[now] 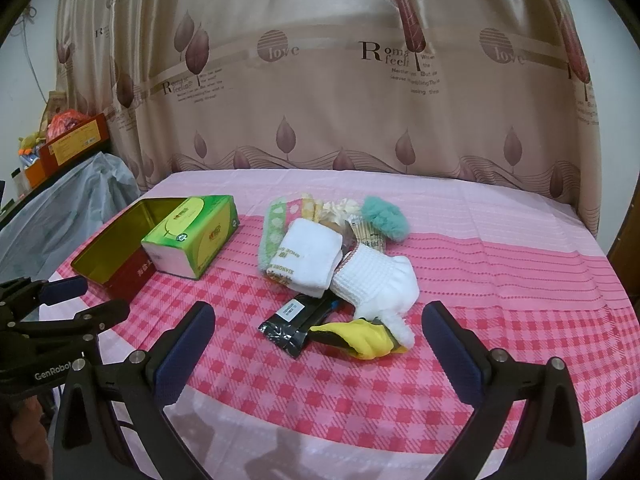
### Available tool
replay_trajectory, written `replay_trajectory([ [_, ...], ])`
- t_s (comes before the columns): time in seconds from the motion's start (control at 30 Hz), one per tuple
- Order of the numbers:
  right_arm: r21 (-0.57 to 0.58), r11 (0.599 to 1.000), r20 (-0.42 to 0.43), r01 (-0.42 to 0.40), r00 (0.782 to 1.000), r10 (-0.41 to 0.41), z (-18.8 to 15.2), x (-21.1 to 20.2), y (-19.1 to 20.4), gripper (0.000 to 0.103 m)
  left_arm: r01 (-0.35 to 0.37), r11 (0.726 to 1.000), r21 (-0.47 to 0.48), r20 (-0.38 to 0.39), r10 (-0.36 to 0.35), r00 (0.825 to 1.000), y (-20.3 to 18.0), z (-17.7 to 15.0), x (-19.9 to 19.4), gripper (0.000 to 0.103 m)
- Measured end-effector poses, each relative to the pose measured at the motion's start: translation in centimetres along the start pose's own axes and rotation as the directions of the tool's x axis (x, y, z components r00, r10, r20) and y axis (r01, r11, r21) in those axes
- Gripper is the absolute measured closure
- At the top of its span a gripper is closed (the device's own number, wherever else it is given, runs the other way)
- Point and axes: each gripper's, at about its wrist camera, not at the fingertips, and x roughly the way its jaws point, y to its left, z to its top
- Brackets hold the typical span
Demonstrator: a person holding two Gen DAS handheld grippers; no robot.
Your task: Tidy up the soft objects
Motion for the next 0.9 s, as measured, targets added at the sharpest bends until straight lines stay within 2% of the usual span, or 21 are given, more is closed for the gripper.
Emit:
replay_trajectory([
  [0.9, -0.006, 1.0, -0.004, 0.0, 1.0, 0.0, -0.06, 0.15, 0.31, 0.001, -0.002, 1.0, -0.004, -0.019, 0.002, 1.0, 0.13, -0.11, 0.22, 0.038],
])
